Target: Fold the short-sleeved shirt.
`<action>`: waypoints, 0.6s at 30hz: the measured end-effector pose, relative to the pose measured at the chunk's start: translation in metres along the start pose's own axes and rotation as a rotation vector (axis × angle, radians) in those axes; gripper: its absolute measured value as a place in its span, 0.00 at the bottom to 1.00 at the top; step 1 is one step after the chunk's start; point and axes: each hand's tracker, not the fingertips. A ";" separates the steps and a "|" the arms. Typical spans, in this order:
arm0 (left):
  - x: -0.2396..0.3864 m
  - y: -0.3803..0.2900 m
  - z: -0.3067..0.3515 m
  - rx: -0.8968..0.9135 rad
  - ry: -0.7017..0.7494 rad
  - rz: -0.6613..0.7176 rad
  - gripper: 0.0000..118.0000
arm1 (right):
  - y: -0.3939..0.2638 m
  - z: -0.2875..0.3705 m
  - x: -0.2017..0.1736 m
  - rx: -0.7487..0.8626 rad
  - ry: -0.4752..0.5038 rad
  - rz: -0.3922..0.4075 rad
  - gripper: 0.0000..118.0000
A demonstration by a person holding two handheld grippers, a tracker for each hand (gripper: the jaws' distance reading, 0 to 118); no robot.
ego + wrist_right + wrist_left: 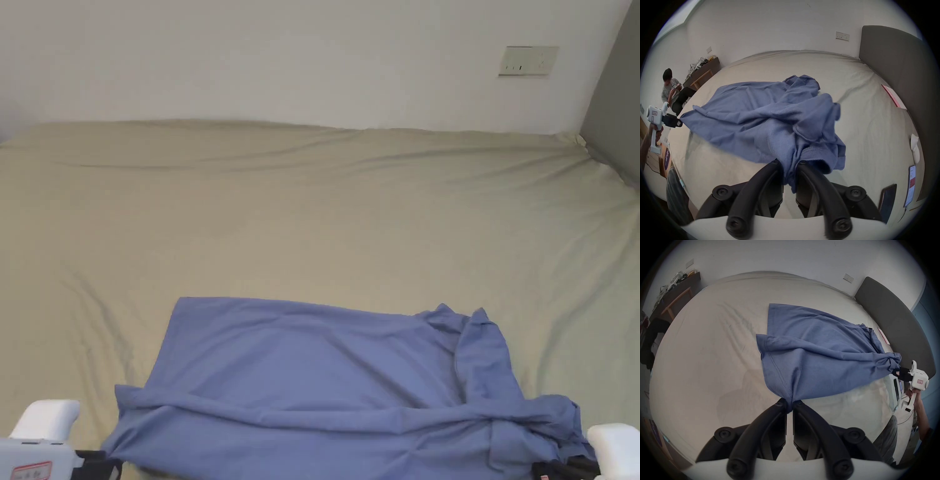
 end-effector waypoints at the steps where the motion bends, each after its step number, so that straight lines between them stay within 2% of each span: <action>1: -0.003 -0.006 0.005 0.004 0.012 0.005 0.04 | -0.003 0.006 0.001 -0.011 -0.006 0.018 0.12; 2: -0.007 -0.013 0.009 -0.005 0.014 0.005 0.04 | -0.007 0.010 0.004 -0.024 -0.014 0.038 0.12; 7: 0.002 -0.053 0.026 -0.081 -0.003 0.010 0.04 | -0.033 0.032 0.008 -0.085 0.037 0.020 0.12; 9: 0.013 -0.074 0.028 -0.128 0.034 -0.069 0.04 | -0.049 0.041 0.002 -0.137 0.037 0.063 0.12; 11: 0.017 -0.091 0.030 -0.166 0.027 -0.075 0.04 | -0.066 0.049 0.002 -0.170 0.035 0.088 0.12; 14: 0.021 -0.112 0.033 -0.201 0.002 -0.053 0.04 | -0.086 0.059 0.006 -0.217 0.064 0.032 0.12; 18: 0.027 -0.128 0.038 -0.230 0.019 -0.074 0.04 | -0.108 0.066 0.008 -0.246 0.058 0.056 0.12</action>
